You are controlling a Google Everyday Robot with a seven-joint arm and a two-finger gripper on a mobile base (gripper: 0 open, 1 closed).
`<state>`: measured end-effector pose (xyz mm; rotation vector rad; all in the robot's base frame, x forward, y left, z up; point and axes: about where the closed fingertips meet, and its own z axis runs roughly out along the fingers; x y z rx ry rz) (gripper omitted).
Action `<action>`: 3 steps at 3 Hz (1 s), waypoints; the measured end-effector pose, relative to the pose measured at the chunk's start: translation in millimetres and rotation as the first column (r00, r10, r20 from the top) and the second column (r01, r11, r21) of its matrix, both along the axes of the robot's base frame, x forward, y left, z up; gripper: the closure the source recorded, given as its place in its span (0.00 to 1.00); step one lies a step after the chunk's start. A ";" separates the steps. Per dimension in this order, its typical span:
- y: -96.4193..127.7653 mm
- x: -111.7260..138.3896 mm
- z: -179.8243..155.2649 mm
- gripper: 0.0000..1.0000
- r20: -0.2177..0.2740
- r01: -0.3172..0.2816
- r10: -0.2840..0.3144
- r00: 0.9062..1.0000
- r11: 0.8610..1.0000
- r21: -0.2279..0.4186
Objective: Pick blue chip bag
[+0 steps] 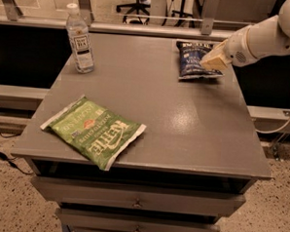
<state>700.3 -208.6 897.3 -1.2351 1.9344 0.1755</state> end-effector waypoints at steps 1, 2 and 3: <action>7.8 4.2 -4.5 0.08 -0.005 -0.009 0.009 1.000 1.000 0.009; 16.9 11.4 -11.1 0.00 -0.014 -0.017 0.017 1.000 1.000 0.021; 26.9 20.1 -24.7 0.00 -0.041 -0.014 0.015 0.999 1.000 0.027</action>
Offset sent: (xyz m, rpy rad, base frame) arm 0.0191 0.0229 -0.0139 0.0338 0.0181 0.0184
